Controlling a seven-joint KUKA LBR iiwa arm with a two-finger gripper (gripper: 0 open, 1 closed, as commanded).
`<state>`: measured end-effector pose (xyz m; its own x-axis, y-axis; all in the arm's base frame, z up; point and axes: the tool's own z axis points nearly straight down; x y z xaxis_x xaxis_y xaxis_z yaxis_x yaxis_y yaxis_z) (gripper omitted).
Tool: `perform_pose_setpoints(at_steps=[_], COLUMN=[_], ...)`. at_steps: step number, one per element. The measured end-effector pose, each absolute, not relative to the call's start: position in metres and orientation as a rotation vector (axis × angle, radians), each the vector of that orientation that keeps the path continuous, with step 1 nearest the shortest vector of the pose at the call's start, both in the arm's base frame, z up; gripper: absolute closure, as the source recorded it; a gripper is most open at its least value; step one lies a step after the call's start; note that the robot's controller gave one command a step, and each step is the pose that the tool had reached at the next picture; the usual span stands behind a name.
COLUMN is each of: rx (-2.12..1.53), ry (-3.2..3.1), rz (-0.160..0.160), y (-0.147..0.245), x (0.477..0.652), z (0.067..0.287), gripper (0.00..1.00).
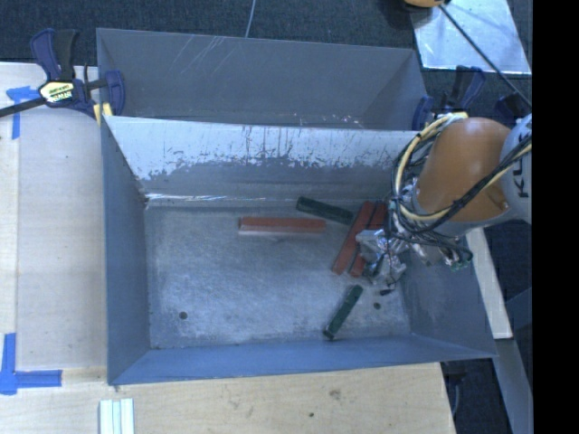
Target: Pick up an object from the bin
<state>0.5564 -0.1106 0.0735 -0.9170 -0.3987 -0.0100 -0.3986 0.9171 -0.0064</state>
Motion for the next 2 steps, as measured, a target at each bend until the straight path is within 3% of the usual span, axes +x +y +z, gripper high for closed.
perform_pose_setpoints(at_steps=[1,2], rx=[-0.615,-0.974], ry=[3.075,2.983], rz=[-0.008,-0.003], y=[-0.096,-0.143], x=[0.568,0.554], z=[0.073,0.211], gripper=[1.0,1.0])
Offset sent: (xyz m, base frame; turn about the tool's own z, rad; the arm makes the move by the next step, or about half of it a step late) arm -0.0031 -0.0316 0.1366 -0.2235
